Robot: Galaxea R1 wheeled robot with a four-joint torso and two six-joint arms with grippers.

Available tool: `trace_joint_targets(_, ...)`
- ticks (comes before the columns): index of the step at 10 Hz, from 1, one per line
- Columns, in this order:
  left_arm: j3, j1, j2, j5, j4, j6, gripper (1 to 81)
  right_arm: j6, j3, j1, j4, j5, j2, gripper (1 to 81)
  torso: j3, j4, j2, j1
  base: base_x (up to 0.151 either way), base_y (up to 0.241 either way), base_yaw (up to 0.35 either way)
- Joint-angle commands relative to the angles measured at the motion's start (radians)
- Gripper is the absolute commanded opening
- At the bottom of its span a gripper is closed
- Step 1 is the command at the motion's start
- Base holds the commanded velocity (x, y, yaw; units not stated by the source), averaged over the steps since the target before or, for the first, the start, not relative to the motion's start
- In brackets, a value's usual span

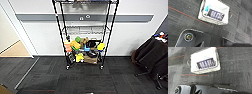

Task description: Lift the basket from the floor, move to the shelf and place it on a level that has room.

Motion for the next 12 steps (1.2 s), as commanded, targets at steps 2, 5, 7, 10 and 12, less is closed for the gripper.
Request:
trace_joint_targets(2, -0.077, -0.083, 0.004, 0.063, -0.007, -0.065, 81.1, -0.008, 0.001, 0.111, -0.010, -0.081, -0.018, 81.1, -0.094, 0.000, -0.129, 0.082, 0.000, 0.000, 0.000)
trace_joint_targets(5, -0.077, -0.115, 0.004, 0.065, -0.007, -0.074, 81.1, -0.006, 0.000, 0.151, -0.005, -0.126, -0.015, 81.1, -0.155, 0.000, -0.210, 0.134, 0.000, 0.000, 0.000)
trace_joint_targets(7, -0.077, -0.133, 0.003, 0.066, -0.007, -0.083, 81.1, -0.006, -0.002, 0.170, -0.007, -0.127, -0.015, 81.1, -0.217, 0.000, -0.277, 0.177, 0.000, 0.000, 0.000)
trace_joint_targets(10, -0.080, -0.155, 0.001, 0.087, -0.007, -0.083, 81.1, -0.005, -0.002, 0.205, 0.001, -0.146, -0.014, 81.1, -0.261, 0.000, -0.379, 0.242, 0.000, 0.000, 0.000)
trace_joint_targets(12, -0.083, -0.178, 0.003, 0.089, -0.004, -0.083, 81.1, -0.005, -0.002, 0.223, 0.002, -0.161, -0.004, 81.1, -0.258, 0.000, -0.431, 0.277, 0.000, 0.000, 0.000)
